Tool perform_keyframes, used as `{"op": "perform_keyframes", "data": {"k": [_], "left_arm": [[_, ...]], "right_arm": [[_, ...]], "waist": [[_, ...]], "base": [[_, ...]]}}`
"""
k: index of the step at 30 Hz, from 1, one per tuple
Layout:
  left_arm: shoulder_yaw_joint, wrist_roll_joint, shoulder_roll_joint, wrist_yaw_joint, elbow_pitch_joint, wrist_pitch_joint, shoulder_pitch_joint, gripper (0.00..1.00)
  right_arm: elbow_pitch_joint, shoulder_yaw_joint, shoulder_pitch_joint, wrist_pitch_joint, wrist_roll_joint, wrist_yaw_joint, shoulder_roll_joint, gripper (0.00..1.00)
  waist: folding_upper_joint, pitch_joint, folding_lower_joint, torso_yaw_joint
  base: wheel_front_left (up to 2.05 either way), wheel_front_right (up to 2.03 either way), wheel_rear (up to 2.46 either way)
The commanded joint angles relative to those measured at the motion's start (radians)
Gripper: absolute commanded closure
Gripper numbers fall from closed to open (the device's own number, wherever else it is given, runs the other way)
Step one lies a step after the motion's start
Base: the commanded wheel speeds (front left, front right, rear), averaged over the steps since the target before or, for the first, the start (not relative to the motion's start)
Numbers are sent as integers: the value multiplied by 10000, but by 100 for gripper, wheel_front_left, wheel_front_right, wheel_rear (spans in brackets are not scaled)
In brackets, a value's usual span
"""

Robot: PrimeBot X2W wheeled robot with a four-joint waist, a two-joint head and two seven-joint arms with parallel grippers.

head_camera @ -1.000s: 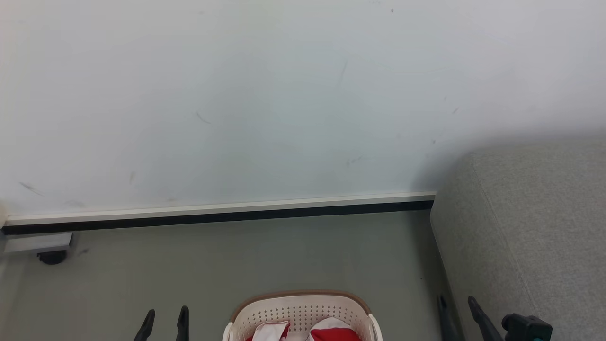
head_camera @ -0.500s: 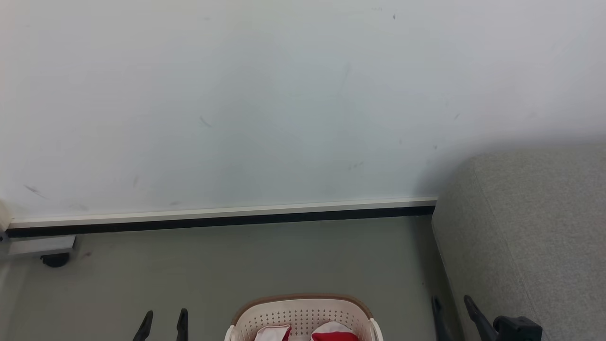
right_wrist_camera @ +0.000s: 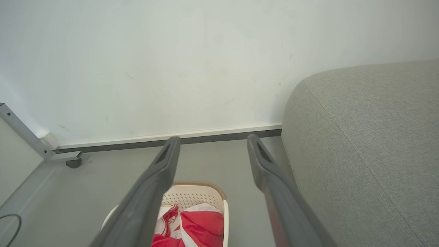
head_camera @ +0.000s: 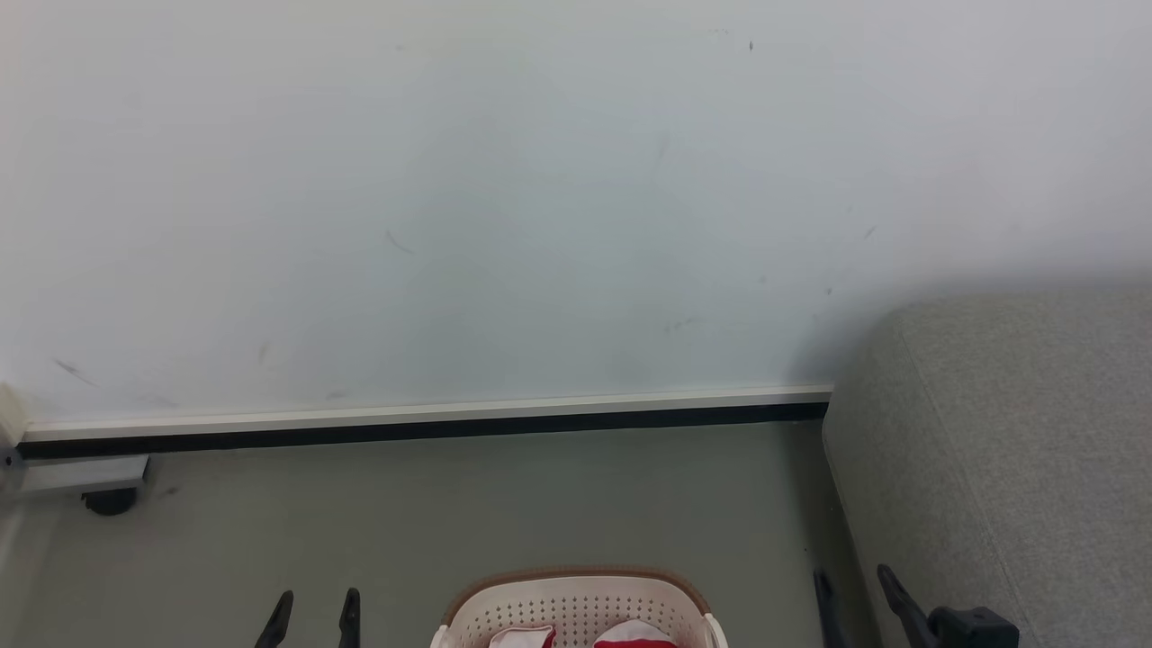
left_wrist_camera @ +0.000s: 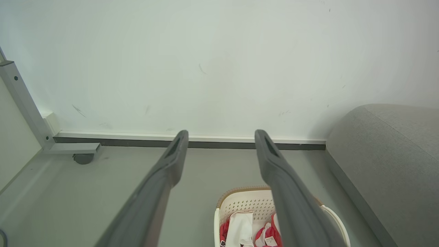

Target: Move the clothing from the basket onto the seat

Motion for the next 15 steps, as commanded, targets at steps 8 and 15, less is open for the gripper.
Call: {"op": "perform_keyframes", "data": {"k": [8, 15], "left_arm": [[70, -70, -25, -43, 152, -62, -1, 0], [-198, -44, -83, -40, 423, -61, -46, 0]], "right_arm": [[-68, -39, 102, -11, 36, 7, -32, 0], [-193, 157, 25, 71, 14, 7, -30, 0]], "waist": [[0, -19, 0, -36], [0, 179, 0, -401]], "base": [[0, 0, 0], [0, 0, 0]]}}
